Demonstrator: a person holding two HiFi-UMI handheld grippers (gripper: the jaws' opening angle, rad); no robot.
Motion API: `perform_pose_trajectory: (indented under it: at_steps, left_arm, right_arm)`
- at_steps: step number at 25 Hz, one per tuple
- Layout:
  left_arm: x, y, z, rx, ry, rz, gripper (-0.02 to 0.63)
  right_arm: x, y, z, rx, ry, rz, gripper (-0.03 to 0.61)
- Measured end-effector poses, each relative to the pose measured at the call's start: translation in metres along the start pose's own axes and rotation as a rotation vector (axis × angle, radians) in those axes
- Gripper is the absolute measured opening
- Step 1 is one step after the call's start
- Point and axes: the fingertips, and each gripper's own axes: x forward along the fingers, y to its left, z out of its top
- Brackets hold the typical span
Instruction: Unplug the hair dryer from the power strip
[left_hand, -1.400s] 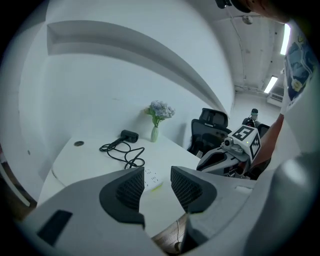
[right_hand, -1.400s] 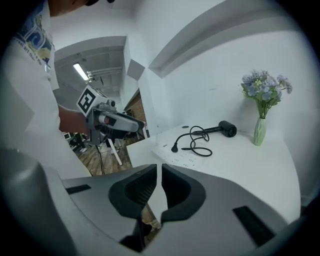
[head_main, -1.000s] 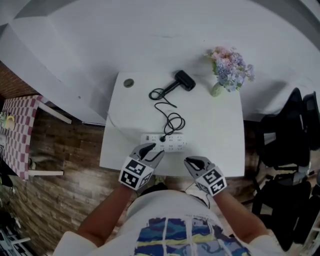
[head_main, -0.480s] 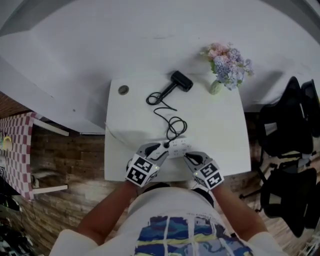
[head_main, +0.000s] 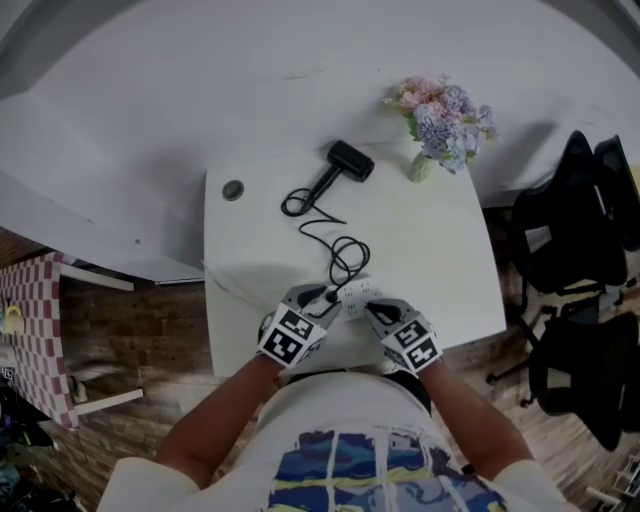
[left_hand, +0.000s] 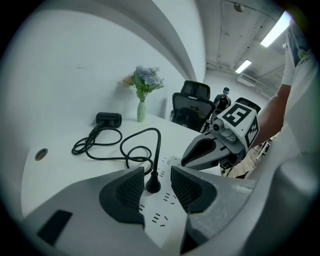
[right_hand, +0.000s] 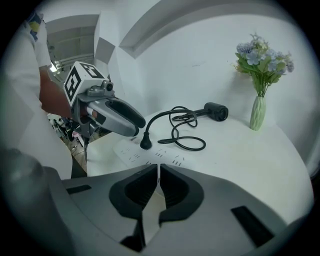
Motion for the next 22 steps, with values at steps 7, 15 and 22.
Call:
perform_pose_trajectory:
  at_steps: [7, 15, 22]
  left_arm:
    - [0.017, 0.004, -0.007, 0.019, 0.038, -0.027, 0.152]
    - [0.03, 0.006, -0.012, 0.024, 0.058, -0.046, 0.147]
    - [0.034, 0.006, -0.013, 0.027, 0.058, -0.042, 0.11]
  right_arm:
    - [0.007, -0.004, -0.004, 0.02, 0.014, -0.011, 0.005]
    - [0.01, -0.006, -0.005, 0.009, 0.024, -0.027, -0.006]
    - [0.011, -0.006, -0.006, 0.039, 0.04, -0.042, -0.006]
